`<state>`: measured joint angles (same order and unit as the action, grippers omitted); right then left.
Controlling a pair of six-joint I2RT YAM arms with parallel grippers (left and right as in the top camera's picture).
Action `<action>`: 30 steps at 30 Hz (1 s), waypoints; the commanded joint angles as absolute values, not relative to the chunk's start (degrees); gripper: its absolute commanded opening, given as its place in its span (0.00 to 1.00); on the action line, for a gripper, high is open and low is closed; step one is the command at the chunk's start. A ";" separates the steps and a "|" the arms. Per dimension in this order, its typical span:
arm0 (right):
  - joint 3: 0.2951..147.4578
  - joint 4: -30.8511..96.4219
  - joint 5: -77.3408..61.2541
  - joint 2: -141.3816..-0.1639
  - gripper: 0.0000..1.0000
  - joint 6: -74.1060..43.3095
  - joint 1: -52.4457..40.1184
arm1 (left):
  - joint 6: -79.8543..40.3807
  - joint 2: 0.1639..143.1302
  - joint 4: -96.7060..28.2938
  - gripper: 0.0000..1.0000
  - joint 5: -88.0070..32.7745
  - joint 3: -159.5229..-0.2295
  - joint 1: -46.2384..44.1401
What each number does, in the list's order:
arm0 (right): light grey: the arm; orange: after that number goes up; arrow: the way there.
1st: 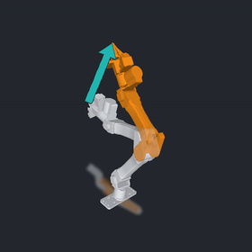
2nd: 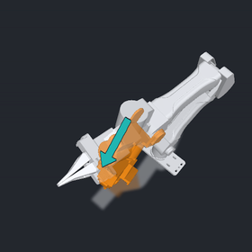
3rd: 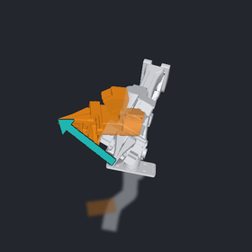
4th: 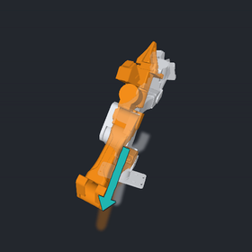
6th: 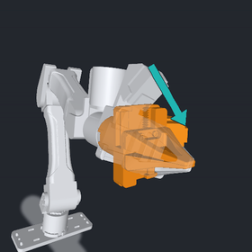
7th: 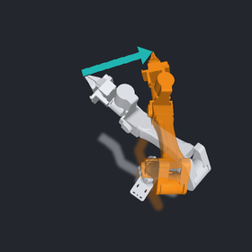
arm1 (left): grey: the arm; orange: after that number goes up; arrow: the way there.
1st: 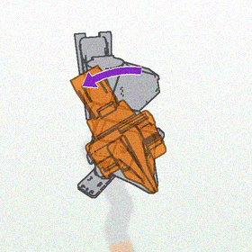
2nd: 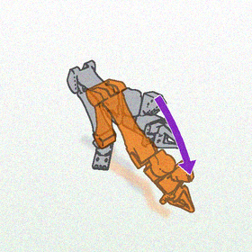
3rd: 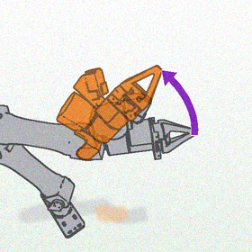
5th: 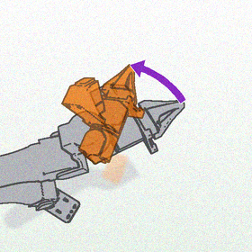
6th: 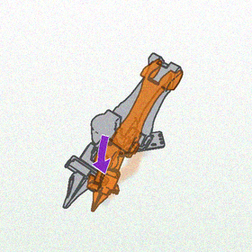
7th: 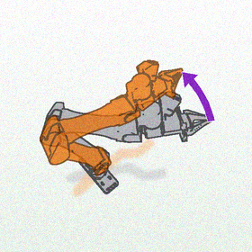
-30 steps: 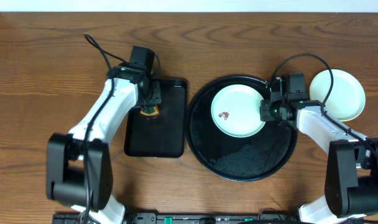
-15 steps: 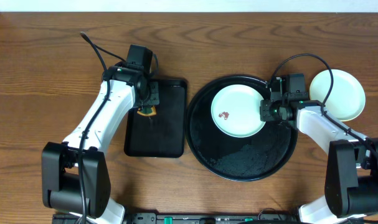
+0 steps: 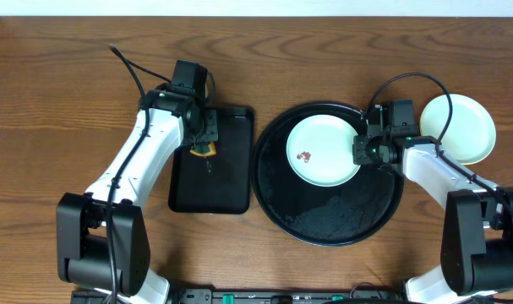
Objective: Clean dirty plates on tray and stack at the side
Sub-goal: 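Lift the sponge with the left gripper and carry it toward the plate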
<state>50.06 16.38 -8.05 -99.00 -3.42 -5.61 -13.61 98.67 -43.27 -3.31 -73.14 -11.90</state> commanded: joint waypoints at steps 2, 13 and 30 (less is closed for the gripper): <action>49.69 16.67 -6.68 -99.74 0.01 -3.14 -5.89 | -18.72 98.48 -43.77 0.07 3.57 -74.50 -12.10; 49.69 16.45 -6.68 -99.74 0.01 -3.14 -5.89 | -18.96 98.48 -50.39 0.07 9.87 -80.75 -17.63; 49.69 16.45 -6.70 -99.74 0.01 -3.14 -5.89 | -16.49 102.45 -49.71 0.07 11.22 -81.12 -19.70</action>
<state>50.06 16.29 -8.08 -99.00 -3.42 -5.61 -17.98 101.56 -50.17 9.65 -80.29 -19.77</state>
